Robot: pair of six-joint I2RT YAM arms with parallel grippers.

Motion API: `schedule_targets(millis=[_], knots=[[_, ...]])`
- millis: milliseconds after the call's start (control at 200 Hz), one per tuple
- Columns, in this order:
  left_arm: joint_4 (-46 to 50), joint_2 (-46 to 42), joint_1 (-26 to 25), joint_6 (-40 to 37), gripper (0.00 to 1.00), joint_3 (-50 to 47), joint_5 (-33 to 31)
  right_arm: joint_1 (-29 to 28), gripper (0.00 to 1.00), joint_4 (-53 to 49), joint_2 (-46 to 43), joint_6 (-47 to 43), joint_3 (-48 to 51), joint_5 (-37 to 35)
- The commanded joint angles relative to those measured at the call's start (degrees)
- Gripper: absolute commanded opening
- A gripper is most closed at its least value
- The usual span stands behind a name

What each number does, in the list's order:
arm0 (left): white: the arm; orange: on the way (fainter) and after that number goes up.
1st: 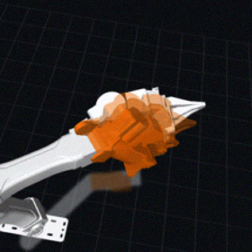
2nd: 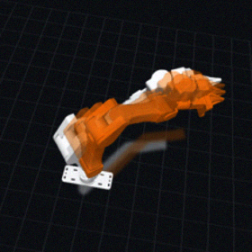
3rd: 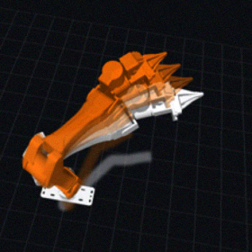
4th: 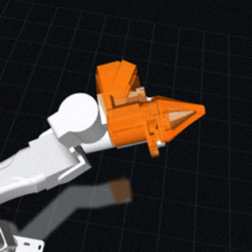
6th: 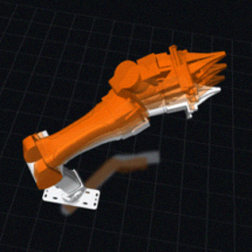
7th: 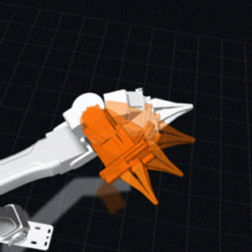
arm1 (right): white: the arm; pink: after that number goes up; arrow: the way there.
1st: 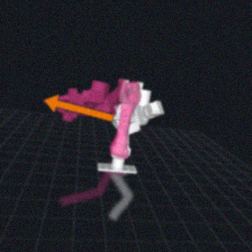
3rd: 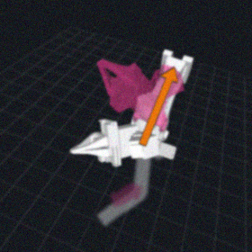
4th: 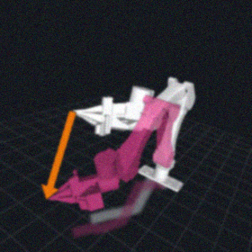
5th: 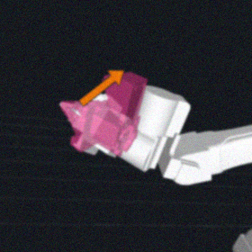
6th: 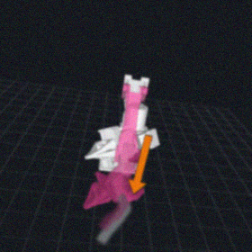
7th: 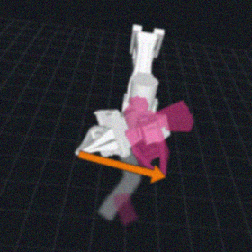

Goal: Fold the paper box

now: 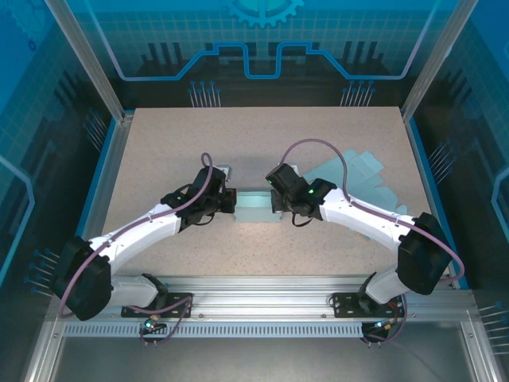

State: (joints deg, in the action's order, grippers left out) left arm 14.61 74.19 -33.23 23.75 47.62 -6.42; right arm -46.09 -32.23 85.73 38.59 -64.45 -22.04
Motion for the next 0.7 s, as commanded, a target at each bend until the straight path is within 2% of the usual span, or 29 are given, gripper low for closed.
schedule_targets(millis=[0,470,695], knots=[[2.88,1.56,-1.0,-1.43,0.0,-1.88,0.52,-1.14,0.0,1.48,0.92,0.6,1.16,3.15],[0.07,2.9,-2.51,0.11,0.0,-3.58,0.49,-1.99,0.0,2.78,1.51,0.46,3.44,2.07],[-3.8,1.46,-2.63,2.36,0.01,-7.48,0.52,-2.73,0.0,6.96,1.71,-1.41,7.39,1.44]])
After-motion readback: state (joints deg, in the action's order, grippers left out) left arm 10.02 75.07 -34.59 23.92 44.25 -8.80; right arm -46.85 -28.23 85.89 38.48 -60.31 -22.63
